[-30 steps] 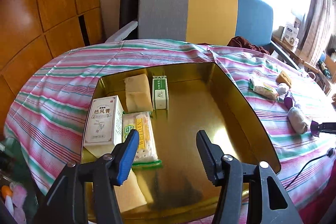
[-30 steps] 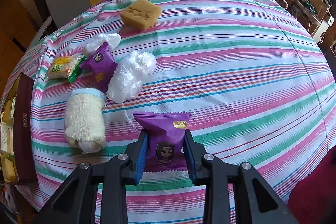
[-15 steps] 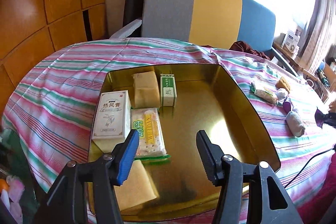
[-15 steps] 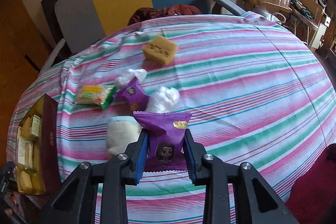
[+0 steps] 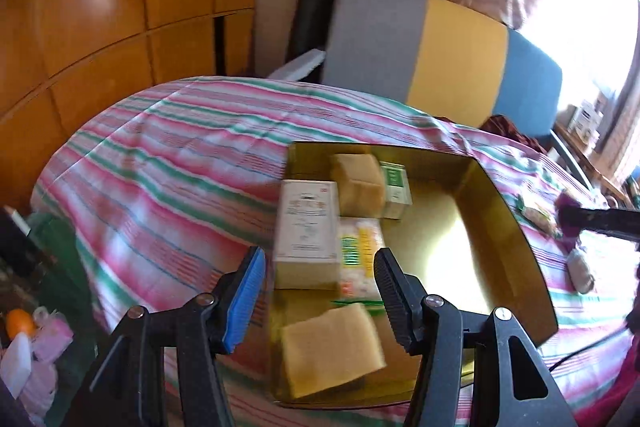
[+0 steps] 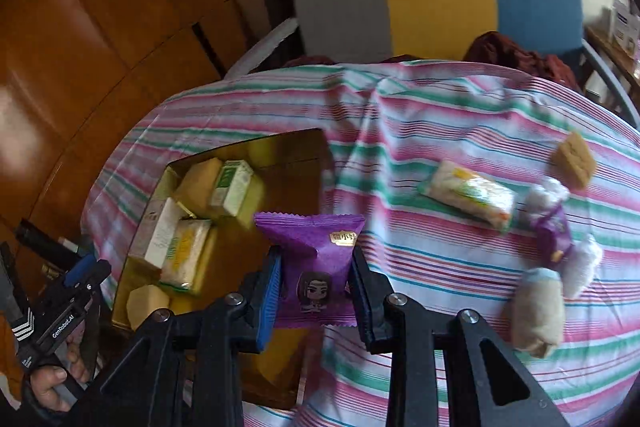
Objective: Organize objects
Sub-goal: 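Carry the purple packet into the gold tray and open the right tool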
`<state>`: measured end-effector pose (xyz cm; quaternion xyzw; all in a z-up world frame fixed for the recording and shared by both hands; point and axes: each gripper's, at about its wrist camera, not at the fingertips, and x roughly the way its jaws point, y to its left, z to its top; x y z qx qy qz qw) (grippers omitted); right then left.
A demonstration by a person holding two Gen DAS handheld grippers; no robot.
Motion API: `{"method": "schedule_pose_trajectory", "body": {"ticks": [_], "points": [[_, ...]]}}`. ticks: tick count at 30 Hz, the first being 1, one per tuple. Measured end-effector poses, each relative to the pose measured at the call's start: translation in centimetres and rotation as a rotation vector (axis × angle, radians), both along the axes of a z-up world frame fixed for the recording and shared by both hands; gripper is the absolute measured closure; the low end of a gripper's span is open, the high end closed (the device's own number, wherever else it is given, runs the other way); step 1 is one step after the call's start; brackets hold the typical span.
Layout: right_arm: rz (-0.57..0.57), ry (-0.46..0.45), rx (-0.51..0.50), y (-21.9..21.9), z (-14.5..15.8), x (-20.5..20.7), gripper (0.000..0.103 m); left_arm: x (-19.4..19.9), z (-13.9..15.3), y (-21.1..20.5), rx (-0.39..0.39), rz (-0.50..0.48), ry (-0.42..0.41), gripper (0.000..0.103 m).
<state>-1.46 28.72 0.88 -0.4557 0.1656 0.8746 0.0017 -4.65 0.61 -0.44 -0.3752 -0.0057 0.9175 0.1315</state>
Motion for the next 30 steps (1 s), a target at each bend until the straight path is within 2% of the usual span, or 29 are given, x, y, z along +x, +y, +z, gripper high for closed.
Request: {"method": "schedule_pose_trajectory", "body": {"ticks": [5,10,13,19,30], "points": [[0.075,-0.091,-0.027,-4.9,-3.7,-5.2,0.071,-0.3,-0.7,-1.7,0.009,0.038,-0.019,0.045],[0.083,-0.16,-0.044,-7.9,-7.3,-9.3,0.07,-0.3,-1.6,-2.2,0.011,0.043,-0.041,0.045],[0.104,-0.186,-0.082,-8.8,-8.7,-10.8,0.064,-0.3,-2.0,-2.5,0.014,0.044,-0.053,0.045],[0.095,-0.158,-0.079,-8.6,-8.5,-10.0,0.063,-0.5,-2.4,-2.6,0.015,0.05,-0.064,0.044],[0.066,-0.075,-0.037,-7.2,-5.5,-6.4,0.062,0.4,-1.8,-1.0,-0.01,0.003,-0.04,0.04]]}}
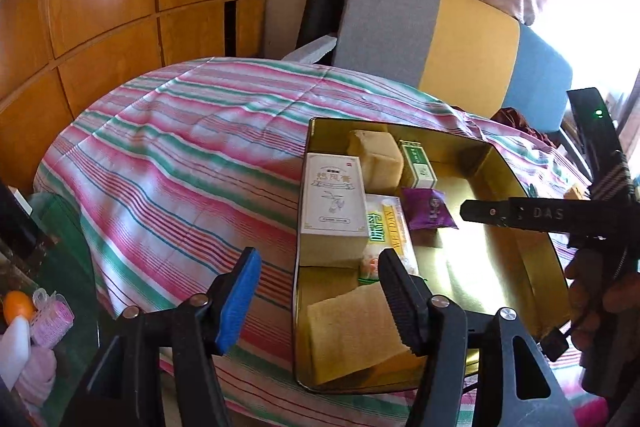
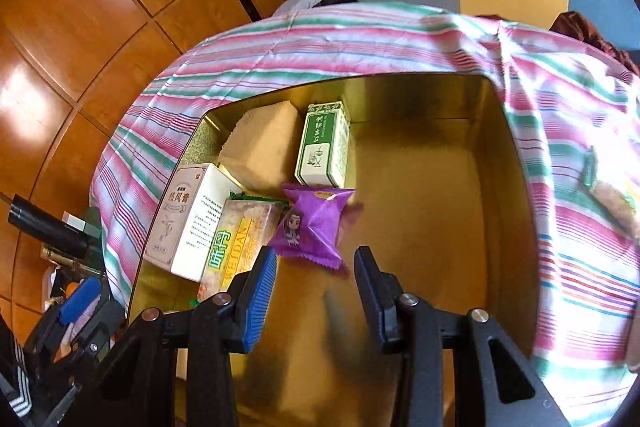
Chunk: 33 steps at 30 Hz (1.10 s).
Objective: Organize objects
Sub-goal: 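Move both tools back from the tray toward the remaining items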
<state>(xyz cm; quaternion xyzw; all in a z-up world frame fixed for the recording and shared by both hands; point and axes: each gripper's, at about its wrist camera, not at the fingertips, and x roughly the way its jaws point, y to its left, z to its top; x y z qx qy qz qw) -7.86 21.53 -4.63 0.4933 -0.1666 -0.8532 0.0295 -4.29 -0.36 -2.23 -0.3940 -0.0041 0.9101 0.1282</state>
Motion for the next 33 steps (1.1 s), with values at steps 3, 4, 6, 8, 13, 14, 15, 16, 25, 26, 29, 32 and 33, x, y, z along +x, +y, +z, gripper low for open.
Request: {"method": "schedule_pose_trajectory", "body": {"ticks": [3,4,6,8,13,14,15,16,25,26,29,32,33], "points": [[-0.005,0.02,0.026,0.3,0.6,1.2,0.062,0.4,0.3,0.5,-0.005,-0.017,0.007,0.04],[-0.009,0.027,0.032,0.4,0.8,1.6,0.062,0.5,0.4,0.7,-0.009,-0.023,0.01,0.04],[-0.018,0.04,0.041,0.8,1.1,2.5,0.062,0.7,0.6,1.1,-0.013,-0.036,0.014,0.04],[-0.027,0.052,0.054,1.2,1.4,3.3,0.062,1.0,0.7,1.5,-0.016,-0.046,0.02,0.039],[-0.053,0.072,0.084,2.8,2.1,5.3,0.062,1.6,1.0,2.5,-0.032,-0.075,0.034,0.036],[-0.062,0.074,0.089,3.3,2.2,5.7,0.062,1.7,1.1,2.7,-0.033,-0.081,0.033,0.036],[-0.071,0.077,0.095,3.9,2.4,6.2,0.062,1.8,1.1,2.9,-0.036,-0.088,0.034,0.036],[-0.081,0.078,0.102,4.5,2.5,6.7,0.062,1.8,1.2,3.1,-0.038,-0.094,0.035,0.036],[-0.243,0.09,0.202,13.6,4.5,11.4,0.062,2.3,1.8,5.8,-0.063,-0.162,0.048,0.033],[-0.27,0.088,0.219,14.9,4.7,11.9,0.062,2.4,1.9,6.2,-0.068,-0.172,0.05,0.033],[-0.365,0.08,0.252,19.1,4.8,13.6,0.062,2.4,2.1,7.5,-0.079,-0.204,0.055,0.033],[-0.475,0.071,0.277,23.2,4.2,15.5,0.062,2.3,2.4,9.1,-0.088,-0.241,0.055,0.033],[-0.515,0.067,0.273,24.5,3.8,16.1,0.062,2.3,2.4,9.6,-0.089,-0.25,0.052,0.033]]}}
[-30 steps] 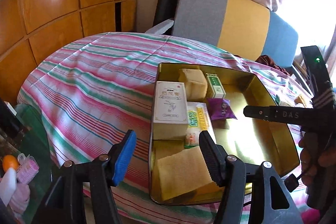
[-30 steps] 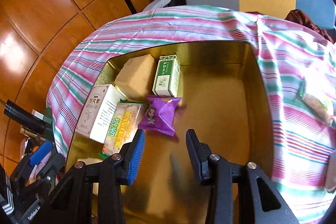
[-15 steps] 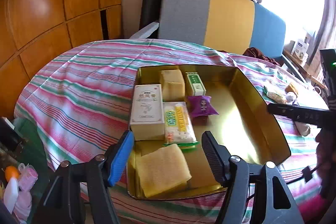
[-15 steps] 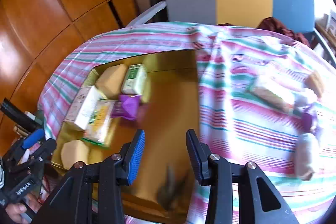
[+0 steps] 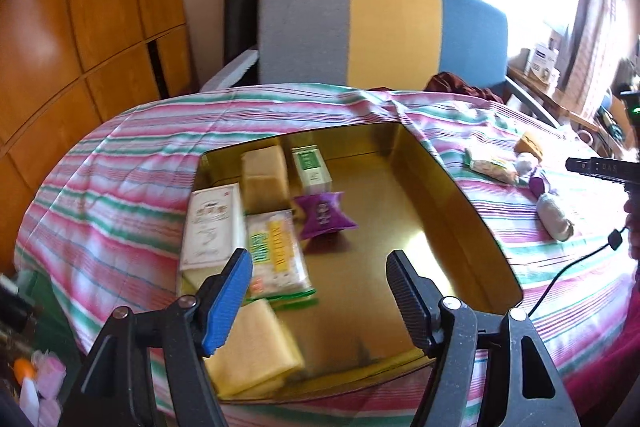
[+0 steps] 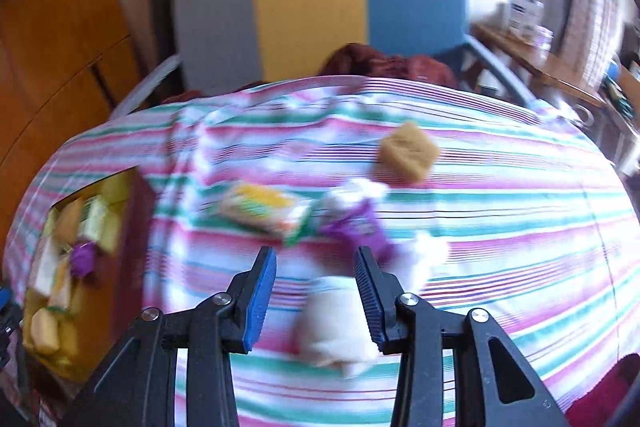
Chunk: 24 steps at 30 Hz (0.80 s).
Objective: Organize objects
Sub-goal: 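Move both tools back from the tray toward the remaining items, then grasp the white sock roll with the right tool while the left tool grasps a clear plastic bag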
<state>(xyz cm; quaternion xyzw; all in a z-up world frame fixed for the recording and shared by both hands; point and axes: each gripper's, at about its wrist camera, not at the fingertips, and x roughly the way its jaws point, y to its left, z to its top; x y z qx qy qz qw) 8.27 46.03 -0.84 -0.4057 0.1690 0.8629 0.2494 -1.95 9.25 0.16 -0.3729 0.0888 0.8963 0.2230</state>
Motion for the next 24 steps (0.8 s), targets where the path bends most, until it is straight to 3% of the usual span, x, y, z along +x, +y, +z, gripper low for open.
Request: {"method": "schedule_pose_trajectory", "body": {"ticks": [3,8,24], "points": [[-0.13,0.02,-0.029,3.5,-1.3,2.1,0.062,-0.1,0.3,2.0,-0.013,-0.039,0.004,0.033],[-0.302,0.045,-0.189,7.6,-3.2,4.8,0.062,-0.7,1.1,5.7,-0.026,-0.104,0.002,0.033],[-0.346,0.025,-0.343,9.0,-4.5,5.8,0.062,-2.1,1.7,20.1,-0.06,-0.338,-0.055,0.033]]}}
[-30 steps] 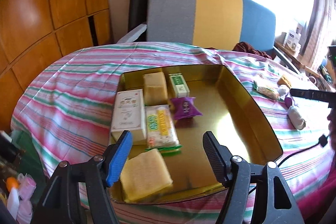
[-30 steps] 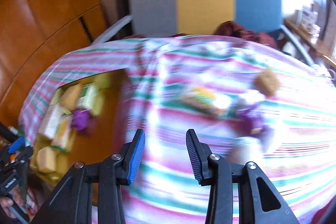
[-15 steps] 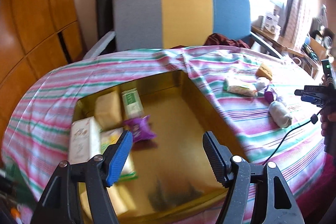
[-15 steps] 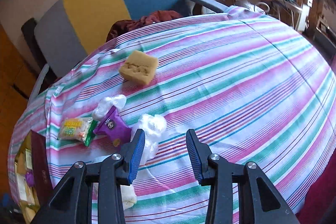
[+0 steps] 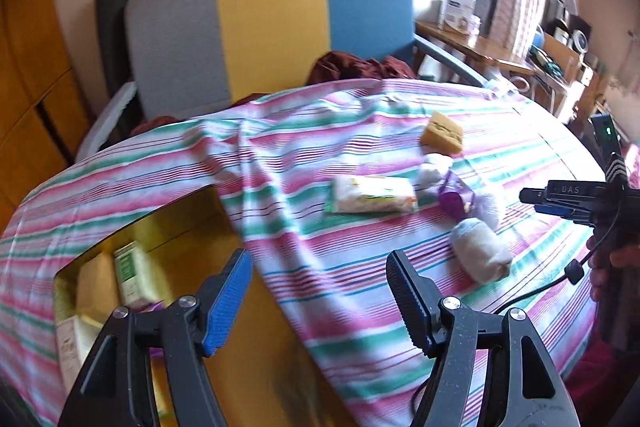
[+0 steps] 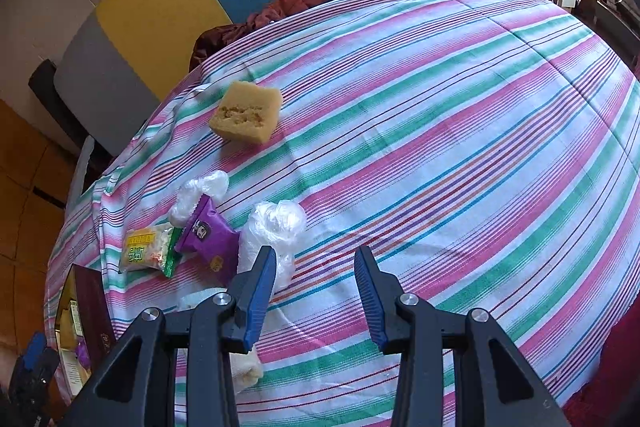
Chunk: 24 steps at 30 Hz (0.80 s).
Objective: Organize objects
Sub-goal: 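Grasp the white sock roll with the right tool while the left tool grasps a clear plastic bag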
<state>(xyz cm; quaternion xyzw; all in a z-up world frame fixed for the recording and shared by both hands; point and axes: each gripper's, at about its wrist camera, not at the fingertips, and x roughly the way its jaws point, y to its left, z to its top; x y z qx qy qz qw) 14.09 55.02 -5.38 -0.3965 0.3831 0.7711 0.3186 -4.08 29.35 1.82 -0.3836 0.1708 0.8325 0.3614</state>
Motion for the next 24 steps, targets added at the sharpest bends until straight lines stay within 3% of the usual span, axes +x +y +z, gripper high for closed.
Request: {"method": "schedule_pose_trajectory", "body": {"ticks": [8,20,24], "points": [[-0.015,0.014,-0.061,0.3,-0.2,0.4,0.062,0.1,-1.7,5.6,-0.045,-0.086,-0.019,0.033],[-0.016,0.027,-0.122,0.5,-0.6,0.5,0.062,-2.0,-3.0,14.4,-0.028,-0.208,-0.116,0.056],[-0.014,0.029,-0.126,0.5,-0.6,0.4,0.062,-2.8,-4.3,18.1,-0.039,-0.245,-0.154,0.057]]}}
